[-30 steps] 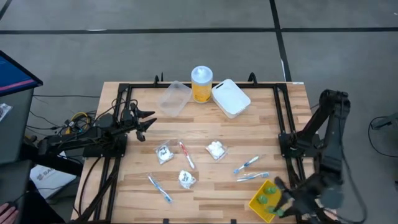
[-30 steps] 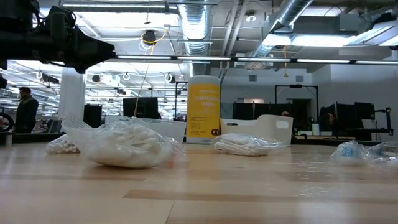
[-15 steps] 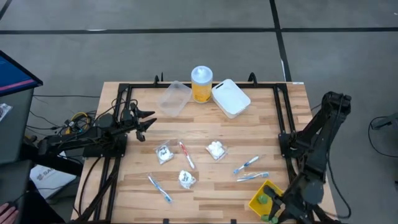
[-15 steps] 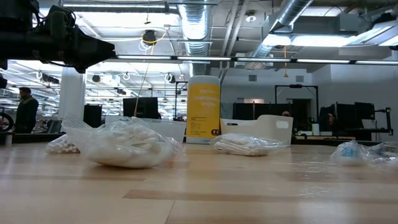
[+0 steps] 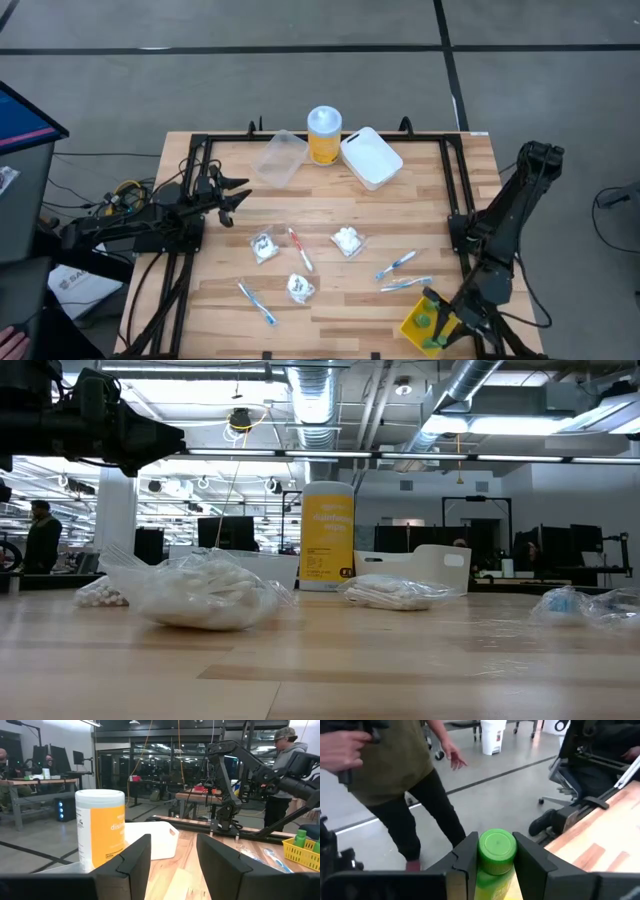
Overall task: Pick & Place Travel size toiletries
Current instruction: Put the shampoo into the yellow bin
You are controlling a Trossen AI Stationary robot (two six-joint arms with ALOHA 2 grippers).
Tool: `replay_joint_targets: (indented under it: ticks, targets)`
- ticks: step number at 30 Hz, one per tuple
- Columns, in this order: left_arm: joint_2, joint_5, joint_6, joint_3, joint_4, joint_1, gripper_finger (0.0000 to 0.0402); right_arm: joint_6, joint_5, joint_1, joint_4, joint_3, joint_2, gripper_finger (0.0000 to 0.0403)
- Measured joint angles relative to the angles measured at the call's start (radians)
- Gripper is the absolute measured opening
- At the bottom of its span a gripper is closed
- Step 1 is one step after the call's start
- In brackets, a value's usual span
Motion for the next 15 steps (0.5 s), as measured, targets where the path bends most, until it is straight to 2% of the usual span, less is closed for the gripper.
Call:
replay_joint_targets:
  ticks: [9, 15]
  targets:
    - [0.000, -0.004, 0.000, 0.000, 0.002, 0.000, 0.0154, 0.023, 0.001, -0.004, 0.005, -0.048, 0.001, 0.0095]
    - [0.000, -0.003, 0.000, 0.000, 0.008, 0.000, 0.0154, 0.052, 0.003, 0.001, 0.140, -0.133, 0.002, 0.0095]
